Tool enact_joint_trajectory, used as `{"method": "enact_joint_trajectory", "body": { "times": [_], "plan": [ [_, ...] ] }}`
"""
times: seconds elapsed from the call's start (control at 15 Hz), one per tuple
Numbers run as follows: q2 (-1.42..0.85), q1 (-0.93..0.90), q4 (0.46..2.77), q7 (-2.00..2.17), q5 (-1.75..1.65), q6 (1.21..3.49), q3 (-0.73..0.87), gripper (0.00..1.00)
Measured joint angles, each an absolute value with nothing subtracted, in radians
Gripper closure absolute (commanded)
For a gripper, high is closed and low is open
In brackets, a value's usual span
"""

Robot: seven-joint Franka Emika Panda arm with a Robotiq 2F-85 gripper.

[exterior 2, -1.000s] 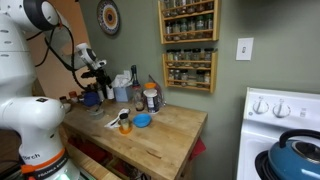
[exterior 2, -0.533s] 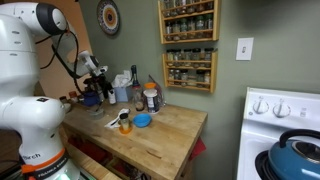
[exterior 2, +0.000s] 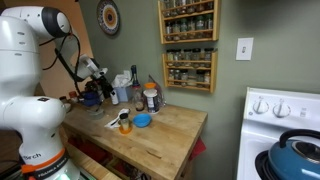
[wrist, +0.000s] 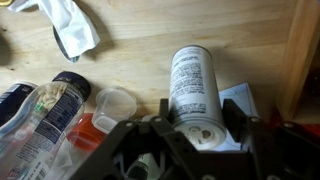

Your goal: Remove the white container from the wooden tray and put it on the table

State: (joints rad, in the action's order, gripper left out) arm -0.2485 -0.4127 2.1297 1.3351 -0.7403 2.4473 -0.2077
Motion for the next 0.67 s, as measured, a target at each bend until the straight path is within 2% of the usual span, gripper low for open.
{"method": "enact_joint_trajectory", "body": {
  "times": [0.13, 0.2, 0.27, 0.47, 0.67],
  "plan": [
    [-0.271, -0.417, 2.114, 1.35, -0.746, 2.442, -0.208, 0.69],
    [-0.284, -0.419, 2.105, 1.355, -0.75, 2.438, -0.207, 0.19],
    [-0.297, -0.421, 2.095, 1.356, -0.75, 2.434, -0.207, 0.19],
    [-0.326, -0.427, 2.065, 1.356, -0.75, 2.427, -0.207, 0.01],
    [-0.307, -0.431, 2.044, 1.302, -0.726, 2.381, -0.222, 0.0]
  ]
}}
